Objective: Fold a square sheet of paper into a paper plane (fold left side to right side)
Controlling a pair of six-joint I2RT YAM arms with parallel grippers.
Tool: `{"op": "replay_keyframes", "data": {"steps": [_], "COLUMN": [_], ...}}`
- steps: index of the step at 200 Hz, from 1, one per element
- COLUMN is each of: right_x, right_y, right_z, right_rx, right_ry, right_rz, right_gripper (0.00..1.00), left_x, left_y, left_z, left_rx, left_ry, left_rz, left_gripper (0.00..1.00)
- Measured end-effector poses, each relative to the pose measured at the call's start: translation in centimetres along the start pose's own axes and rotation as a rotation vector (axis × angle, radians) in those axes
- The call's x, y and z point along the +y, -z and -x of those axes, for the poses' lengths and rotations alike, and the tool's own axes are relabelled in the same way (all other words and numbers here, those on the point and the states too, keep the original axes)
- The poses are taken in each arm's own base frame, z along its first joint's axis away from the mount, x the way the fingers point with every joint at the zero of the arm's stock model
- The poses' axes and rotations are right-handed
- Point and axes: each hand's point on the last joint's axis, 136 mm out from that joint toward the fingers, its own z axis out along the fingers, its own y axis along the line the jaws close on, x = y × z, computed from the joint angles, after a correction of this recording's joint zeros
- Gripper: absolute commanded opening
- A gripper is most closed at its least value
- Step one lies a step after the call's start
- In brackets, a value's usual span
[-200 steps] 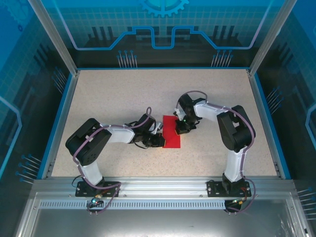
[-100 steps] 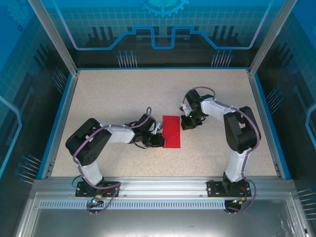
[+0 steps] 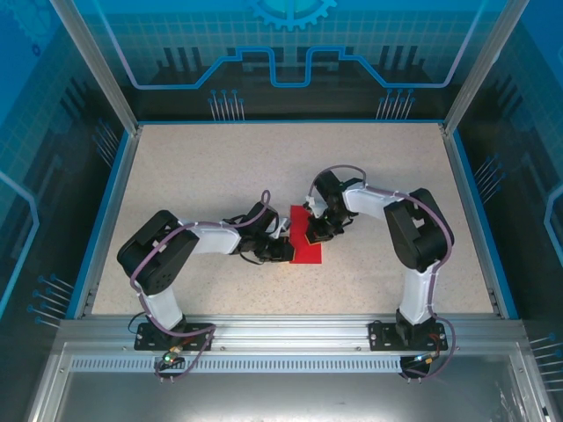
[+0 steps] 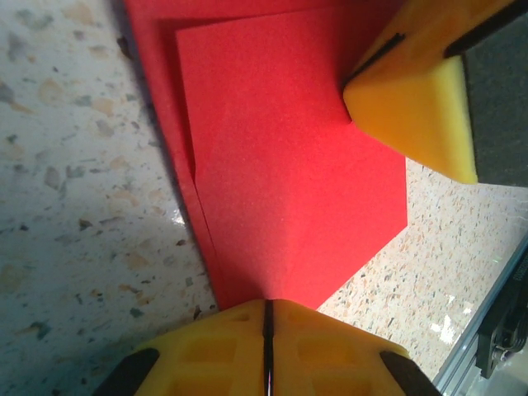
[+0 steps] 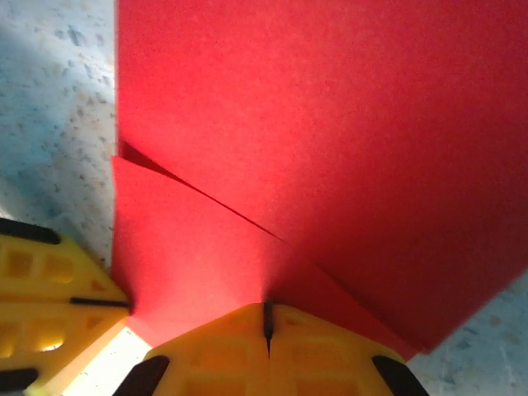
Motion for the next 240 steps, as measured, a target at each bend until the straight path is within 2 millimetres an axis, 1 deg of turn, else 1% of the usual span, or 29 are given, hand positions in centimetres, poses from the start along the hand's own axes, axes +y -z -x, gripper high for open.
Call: {"op": "replay_keyframes", "data": {"steps": [35, 54, 87, 100, 114, 142, 199, 240], "right_x": [-0.2, -0.2, -0.2, -0.2, -0.2, -0.2, -0.3, -0.3], "right_y": [0.0, 0.0, 0.0, 0.0, 0.0, 0.0, 0.0, 0.0], "right_z": [0.1, 0.1, 0.1, 0.1, 0.1, 0.1, 0.1, 0.1], "right_rx": [0.002, 0.002, 0.002, 0.002, 0.002, 0.002, 0.002, 0.004], "right_ry": [-0.001, -0.001, -0.001, -0.001, -0.001, -0.001, 0.0, -0.001], "right_rz": [-0.016, -0.016, -0.016, -0.016, -0.016, -0.016, -0.024, -0.024], "right_gripper": [0.05, 0.05, 0.05, 0.05, 0.05, 0.05, 0.04, 0.04], "left_x": [-0.2, -0.7, -2.1, -2.3, -2.1, -1.2, -1.1, -0.6], "left_y": [0.1, 0.1, 0.2, 0.0, -0.4, -1.2, -1.2, -0.5], "left_z": [0.0, 0.1, 1.4, 1.9, 2.0, 1.6, 1.4, 0.2], "left_rx": [0.008, 0.014, 0.001, -0.002, 0.005, 0.028, 0.02, -0.004], "left_ry": [0.001, -0.003, -0.028, -0.031, -0.035, -0.027, -0.036, -0.045], "left_rz": [0.011, 0.012, -0.003, -0.005, 0.0, 0.017, 0.013, -0.001], "left_gripper": [0.1, 0.1, 0.1, 0.1, 0.1, 0.1, 0.1, 0.1]}}
